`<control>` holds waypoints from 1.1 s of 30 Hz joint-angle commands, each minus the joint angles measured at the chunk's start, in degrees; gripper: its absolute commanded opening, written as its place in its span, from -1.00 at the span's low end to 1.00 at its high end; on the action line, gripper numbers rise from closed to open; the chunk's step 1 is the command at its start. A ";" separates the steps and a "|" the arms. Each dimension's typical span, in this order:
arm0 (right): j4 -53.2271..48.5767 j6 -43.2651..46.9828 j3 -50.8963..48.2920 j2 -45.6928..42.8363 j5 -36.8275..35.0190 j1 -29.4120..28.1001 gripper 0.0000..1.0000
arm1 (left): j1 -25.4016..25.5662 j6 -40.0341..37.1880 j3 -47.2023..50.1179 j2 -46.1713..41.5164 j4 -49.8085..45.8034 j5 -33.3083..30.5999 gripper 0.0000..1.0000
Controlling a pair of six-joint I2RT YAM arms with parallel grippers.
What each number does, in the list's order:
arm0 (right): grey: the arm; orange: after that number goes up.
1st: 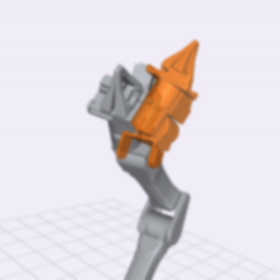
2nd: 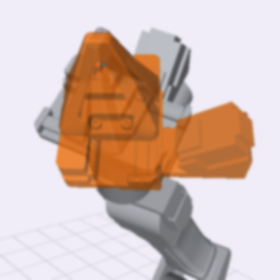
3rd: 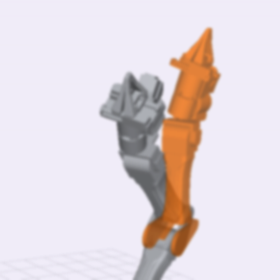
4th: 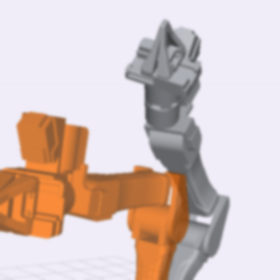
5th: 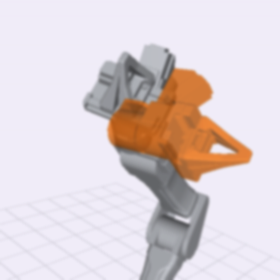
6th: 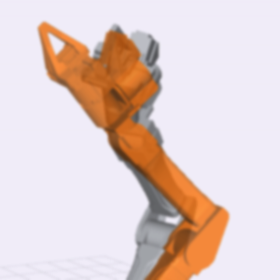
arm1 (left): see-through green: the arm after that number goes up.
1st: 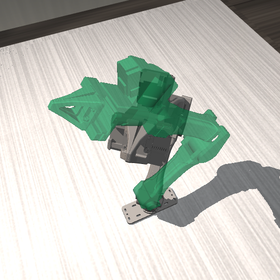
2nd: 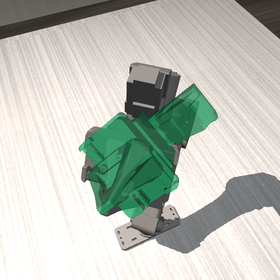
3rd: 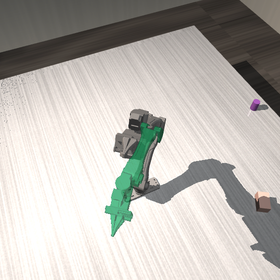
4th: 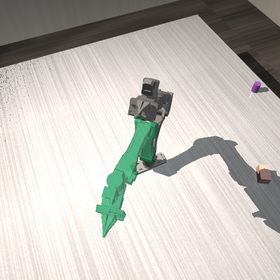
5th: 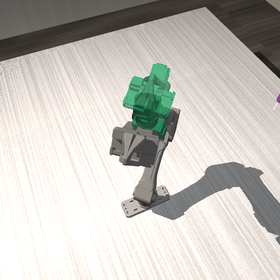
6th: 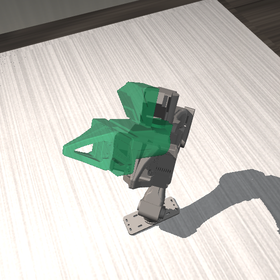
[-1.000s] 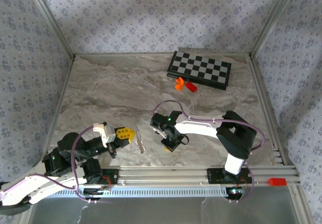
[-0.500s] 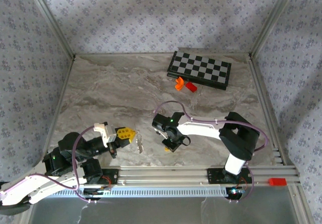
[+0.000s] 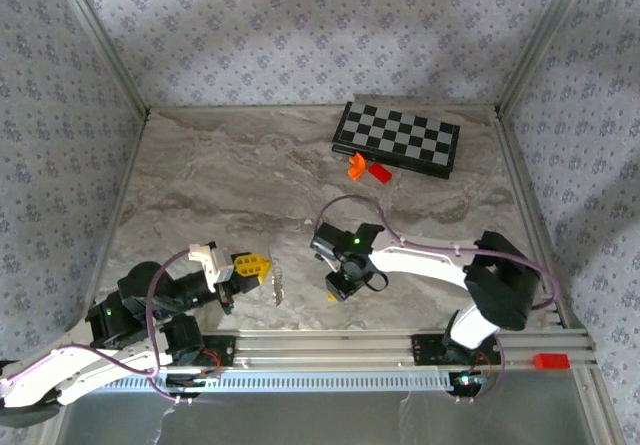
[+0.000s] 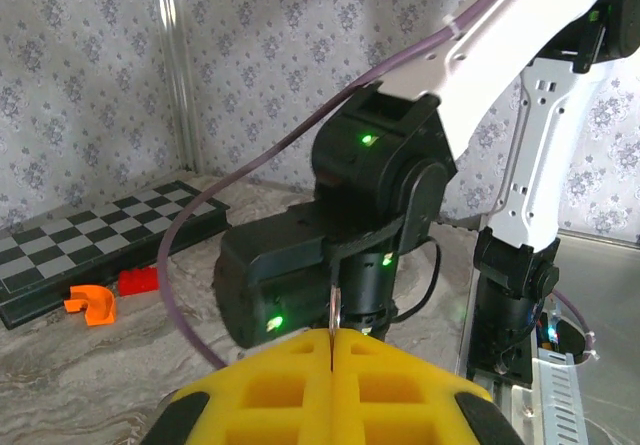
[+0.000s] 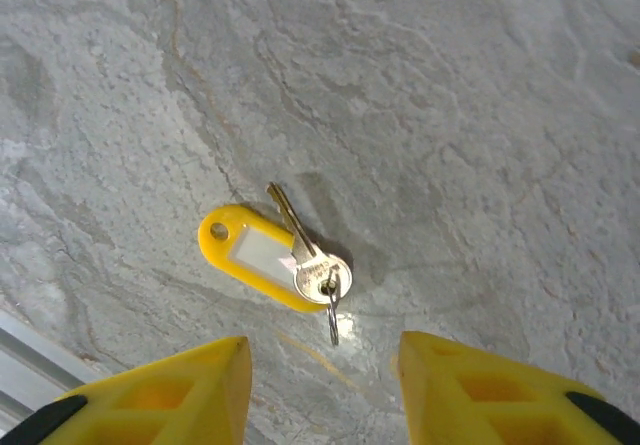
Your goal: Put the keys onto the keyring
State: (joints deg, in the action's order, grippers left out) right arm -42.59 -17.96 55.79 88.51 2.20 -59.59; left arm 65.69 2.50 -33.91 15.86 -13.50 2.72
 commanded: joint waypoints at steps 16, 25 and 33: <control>43.91 -9.32 -35.11 -26.39 0.00 0.33 0.15 | 0.19 0.43 -1.51 0.67 3.39 1.28 -1.00; 49.30 -7.09 -39.91 -26.25 -3.45 -2.40 0.00 | 0.23 0.92 -1.20 1.78 4.52 1.45 -1.00; 50.89 -6.35 -42.24 -28.10 -5.39 -3.25 -0.25 | 0.23 1.06 -1.07 2.64 5.40 1.56 -1.00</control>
State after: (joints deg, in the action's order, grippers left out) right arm 6.68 -25.12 14.37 61.12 -1.39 -62.54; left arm 65.69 2.72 -33.91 18.52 -11.73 3.38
